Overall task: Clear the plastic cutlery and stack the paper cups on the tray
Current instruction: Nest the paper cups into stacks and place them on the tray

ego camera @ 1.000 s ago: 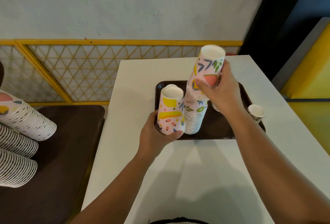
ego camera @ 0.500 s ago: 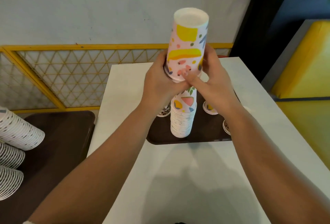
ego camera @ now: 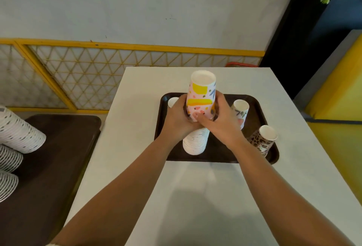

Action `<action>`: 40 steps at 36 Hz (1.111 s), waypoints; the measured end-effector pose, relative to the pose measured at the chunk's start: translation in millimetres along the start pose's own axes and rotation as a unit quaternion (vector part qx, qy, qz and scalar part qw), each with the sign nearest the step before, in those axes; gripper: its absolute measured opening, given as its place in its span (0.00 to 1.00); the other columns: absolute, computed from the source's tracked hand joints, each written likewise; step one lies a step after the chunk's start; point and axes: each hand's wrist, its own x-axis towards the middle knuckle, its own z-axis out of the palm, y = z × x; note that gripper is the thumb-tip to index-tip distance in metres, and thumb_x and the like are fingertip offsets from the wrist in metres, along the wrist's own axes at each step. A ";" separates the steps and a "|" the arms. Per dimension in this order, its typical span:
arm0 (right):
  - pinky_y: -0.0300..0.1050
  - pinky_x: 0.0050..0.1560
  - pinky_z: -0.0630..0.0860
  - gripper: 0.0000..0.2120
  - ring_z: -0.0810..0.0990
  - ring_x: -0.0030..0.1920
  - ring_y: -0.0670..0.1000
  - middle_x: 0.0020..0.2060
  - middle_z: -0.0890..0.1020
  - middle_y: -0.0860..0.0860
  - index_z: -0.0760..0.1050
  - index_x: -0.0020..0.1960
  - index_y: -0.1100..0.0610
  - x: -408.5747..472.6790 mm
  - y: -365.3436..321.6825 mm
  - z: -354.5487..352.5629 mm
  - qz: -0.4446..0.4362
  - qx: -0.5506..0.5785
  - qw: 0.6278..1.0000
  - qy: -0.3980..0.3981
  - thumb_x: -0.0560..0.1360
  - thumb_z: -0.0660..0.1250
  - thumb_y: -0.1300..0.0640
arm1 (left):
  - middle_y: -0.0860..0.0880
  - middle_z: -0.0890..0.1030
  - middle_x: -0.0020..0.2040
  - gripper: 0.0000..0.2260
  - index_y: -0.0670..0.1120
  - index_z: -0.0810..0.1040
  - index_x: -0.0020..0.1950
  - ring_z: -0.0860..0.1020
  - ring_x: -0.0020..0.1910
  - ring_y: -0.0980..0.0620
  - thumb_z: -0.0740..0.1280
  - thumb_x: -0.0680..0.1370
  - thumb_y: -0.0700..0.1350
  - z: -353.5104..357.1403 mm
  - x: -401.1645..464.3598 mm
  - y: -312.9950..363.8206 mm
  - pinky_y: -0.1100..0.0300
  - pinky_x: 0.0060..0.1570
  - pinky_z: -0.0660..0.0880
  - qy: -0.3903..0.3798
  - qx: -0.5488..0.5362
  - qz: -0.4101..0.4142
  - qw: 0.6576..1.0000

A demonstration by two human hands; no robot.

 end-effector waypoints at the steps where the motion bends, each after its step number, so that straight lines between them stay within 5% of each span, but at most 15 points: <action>1: 0.28 0.48 0.71 0.33 0.75 0.54 0.39 0.55 0.75 0.40 0.64 0.67 0.50 -0.9 2.3 0.6 0.004 -0.003 1.000 -0.001 0.67 0.75 0.52 | 0.50 0.78 0.60 0.30 0.48 0.70 0.66 0.76 0.57 0.55 0.78 0.66 0.43 1.8 -1.3 -2.8 0.61 0.58 0.73 0.000 0.005 -0.003 1.000; 4: 0.25 0.45 0.67 0.32 0.73 0.54 0.39 0.57 0.75 0.43 0.64 0.68 0.51 -2.8 8.7 3.1 0.008 -0.012 1.000 -0.001 0.68 0.74 0.51 | 0.49 0.79 0.61 0.29 0.47 0.71 0.65 0.76 0.59 0.52 0.77 0.67 0.44 5.2 -3.9 -10.6 0.63 0.57 0.73 0.006 0.016 -0.009 1.000; 10: 0.24 0.43 0.68 0.32 0.71 0.55 0.38 0.63 0.75 0.47 0.63 0.69 0.53 -3.2 8.4 4.0 -0.017 -0.048 0.999 0.002 0.70 0.73 0.50 | 0.53 0.79 0.58 0.28 0.48 0.71 0.65 0.77 0.51 0.65 0.77 0.68 0.45 4.3 -4.7 -13.9 0.76 0.47 0.72 0.003 0.009 0.008 1.000; 13: 0.35 0.60 0.72 0.37 0.69 0.63 0.41 0.66 0.72 0.50 0.60 0.72 0.55 -6.6 3.6 3.9 -0.067 -0.034 0.996 0.047 0.69 0.74 0.50 | 0.54 0.75 0.63 0.32 0.51 0.66 0.69 0.75 0.60 0.64 0.76 0.68 0.48 -2.8 -10.8 -18.8 0.69 0.56 0.72 -0.015 -0.002 0.009 1.000; 15: 0.23 0.60 0.64 0.39 0.63 0.64 0.37 0.68 0.68 0.53 0.59 0.73 0.57 -10.9 -6.9 2.2 -0.109 -0.040 0.989 0.096 0.69 0.74 0.50 | 0.51 0.67 0.71 0.39 0.52 0.59 0.75 0.69 0.67 0.58 0.75 0.69 0.49 -12.0 -18.4 -23.3 0.62 0.64 0.68 -0.001 0.008 0.006 1.000; 18: 0.20 0.60 0.58 0.35 0.61 0.64 0.38 0.67 0.66 0.59 0.62 0.70 0.63 -17.0 -32.8 -1.5 -0.201 -0.052 0.964 0.164 0.70 0.73 0.52 | 0.53 0.62 0.73 0.36 0.51 0.57 0.75 0.61 0.67 0.63 0.72 0.73 0.48 -30.1 -33.6 -25.1 0.76 0.61 0.60 0.071 0.046 0.011 0.996; 22: 0.29 0.64 0.61 0.24 0.65 0.65 0.46 0.62 0.69 0.59 0.69 0.63 0.66 -22.2 -69.9 3.7 -0.296 -0.027 0.937 0.187 0.72 0.71 0.57 | 0.53 0.68 0.69 0.27 0.50 0.65 0.72 0.66 0.67 0.59 0.64 0.73 0.52 -58.0 -52.7 -24.7 0.65 0.63 0.63 0.202 0.067 0.029 0.977; 25: 0.31 0.62 0.63 0.19 0.67 0.62 0.44 0.59 0.71 0.55 0.71 0.61 0.66 -24.9 -87.7 18.4 -0.324 0.004 0.933 0.159 0.73 0.69 0.60 | 0.49 0.72 0.64 0.19 0.45 0.68 0.69 0.70 0.62 0.56 0.63 0.78 0.45 -81.4 -66.1 -22.8 0.76 0.56 0.63 0.287 0.127 0.057 0.948; 31: 0.30 0.61 0.66 0.20 0.69 0.60 0.42 0.59 0.72 0.51 0.71 0.63 0.61 -32.0 -101.6 74.4 -0.291 0.013 0.956 0.036 0.72 0.69 0.61 | 0.47 0.73 0.59 0.16 0.42 0.71 0.64 0.70 0.54 0.53 0.65 0.78 0.41 -127.1 -97.2 -30.7 0.74 0.50 0.64 0.382 0.201 0.064 0.900; 40: 0.24 0.57 0.64 0.20 0.68 0.56 0.37 0.55 0.69 0.45 0.71 0.63 0.59 -52.7 -118.8 177.7 -0.270 0.006 0.960 -0.077 0.72 0.67 0.56 | 0.43 0.68 0.67 0.23 0.44 0.65 0.69 0.65 0.65 0.46 0.67 0.76 0.44 -205.0 -154.2 -73.5 0.46 0.59 0.71 0.451 0.236 -0.032 0.860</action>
